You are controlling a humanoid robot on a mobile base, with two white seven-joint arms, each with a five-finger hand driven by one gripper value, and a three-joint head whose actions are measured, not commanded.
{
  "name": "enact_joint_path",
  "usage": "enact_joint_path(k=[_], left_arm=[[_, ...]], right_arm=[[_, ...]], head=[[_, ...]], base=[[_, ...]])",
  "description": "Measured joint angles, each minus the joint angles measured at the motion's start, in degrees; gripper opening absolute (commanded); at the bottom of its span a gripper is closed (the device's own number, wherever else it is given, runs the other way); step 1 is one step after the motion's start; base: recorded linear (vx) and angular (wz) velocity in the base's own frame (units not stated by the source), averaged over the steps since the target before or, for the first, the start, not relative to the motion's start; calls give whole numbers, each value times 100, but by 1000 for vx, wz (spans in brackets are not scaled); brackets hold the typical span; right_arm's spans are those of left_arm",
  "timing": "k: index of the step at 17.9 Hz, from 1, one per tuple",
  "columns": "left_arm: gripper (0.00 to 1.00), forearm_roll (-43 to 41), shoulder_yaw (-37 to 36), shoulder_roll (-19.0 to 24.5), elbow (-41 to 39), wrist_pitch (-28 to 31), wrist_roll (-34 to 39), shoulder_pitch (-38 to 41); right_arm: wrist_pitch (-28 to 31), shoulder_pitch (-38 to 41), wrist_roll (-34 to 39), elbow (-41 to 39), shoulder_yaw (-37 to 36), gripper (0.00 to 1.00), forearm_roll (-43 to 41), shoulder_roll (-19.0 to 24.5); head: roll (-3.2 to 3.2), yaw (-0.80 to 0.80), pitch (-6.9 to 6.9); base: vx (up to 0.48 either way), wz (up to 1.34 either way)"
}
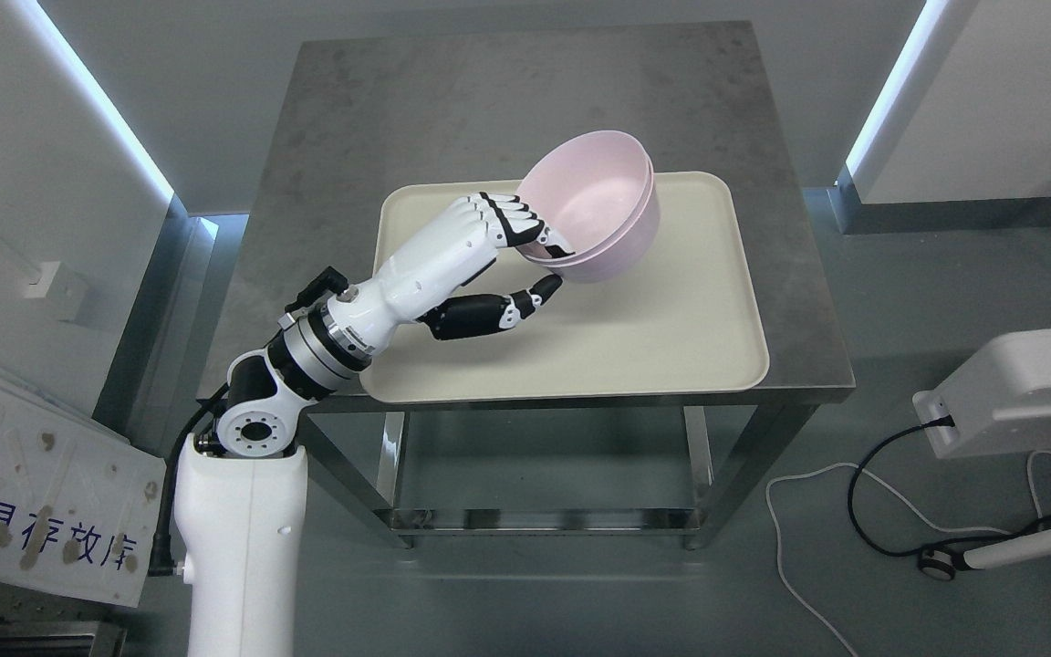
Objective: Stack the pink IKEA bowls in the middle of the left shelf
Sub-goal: 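Grasp the stacked pink bowls with the left hand and lift, then hold the bowl stack aloft while turning toward the blue-bin shelf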
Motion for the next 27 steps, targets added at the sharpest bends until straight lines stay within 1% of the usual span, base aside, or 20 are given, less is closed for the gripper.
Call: enact_joint_path(k=[10, 19, 27], left_arm=[[1, 121, 390, 0, -204, -3, -85, 128], [2, 136, 566, 1, -308, -3, -102, 196], [2, 144, 691, 0, -345, -3, -103, 278]], right_arm=[[0, 0, 0, 0, 0, 100, 0, 0], [0, 0, 0, 0, 0, 100, 0, 0], [0, 1, 0, 0, 0, 100, 0, 0]], head=[[0, 0, 0], [0, 0, 0], [0, 0, 0]], base=[[-44, 35], [-142, 51], [-109, -213]])
